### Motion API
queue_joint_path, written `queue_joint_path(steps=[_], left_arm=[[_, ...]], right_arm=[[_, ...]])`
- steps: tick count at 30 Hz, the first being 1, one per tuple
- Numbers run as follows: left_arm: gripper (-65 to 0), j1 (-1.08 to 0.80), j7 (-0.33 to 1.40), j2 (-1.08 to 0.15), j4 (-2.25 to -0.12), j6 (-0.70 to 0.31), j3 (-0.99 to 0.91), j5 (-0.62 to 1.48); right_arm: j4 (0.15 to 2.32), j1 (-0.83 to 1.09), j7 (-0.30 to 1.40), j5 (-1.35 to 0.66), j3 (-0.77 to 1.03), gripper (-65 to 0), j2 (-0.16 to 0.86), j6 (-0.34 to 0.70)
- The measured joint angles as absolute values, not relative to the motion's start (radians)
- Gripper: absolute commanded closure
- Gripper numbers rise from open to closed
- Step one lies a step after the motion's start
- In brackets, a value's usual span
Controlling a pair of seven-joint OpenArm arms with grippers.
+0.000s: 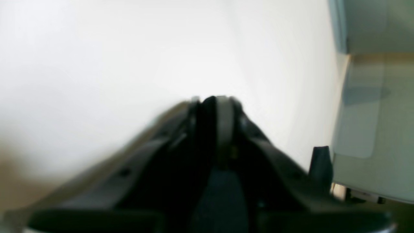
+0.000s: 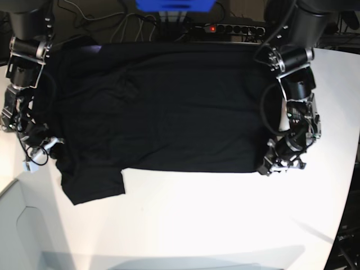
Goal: Fold the T-shirt properly
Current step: 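Release the left gripper and move it along the hem to the opposite corner, then grasp the shirt side edge with both grippers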
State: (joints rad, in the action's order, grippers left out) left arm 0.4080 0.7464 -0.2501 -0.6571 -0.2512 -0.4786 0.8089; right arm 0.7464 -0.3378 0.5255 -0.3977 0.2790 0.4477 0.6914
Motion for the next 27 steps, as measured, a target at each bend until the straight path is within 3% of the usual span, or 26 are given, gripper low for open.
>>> queue_joint_path(steps=[6, 9, 16, 27], left_arm=[[-3.8, 0.395, 0.733, -0.252, -0.659, -0.257, -0.477, 0.817], [0.0, 0.373, 0.735, -0.263, -0.697, -0.250, -0.476, 0.796], [-0.3, 0.283, 0.738, -0.279, -0.870, -0.216, -0.482, 0.796], [-0.3, 0.327, 0.759, -0.280, -0.863, -0.192, -0.482, 0.759]], right_arm=[[0.746, -0.338, 0.526, -0.400, 0.279, 0.0, 0.448, 0.692], [0.751, -0.338, 0.530, -0.400, 0.279, 0.0, 0.447, 0.692], [0.748, -0.356, 0.551, -0.382, 0.279, 0.0, 0.447, 0.692], [0.740, -0.407, 0.592, -0.347, 0.277, 0.0, 0.440, 0.693]])
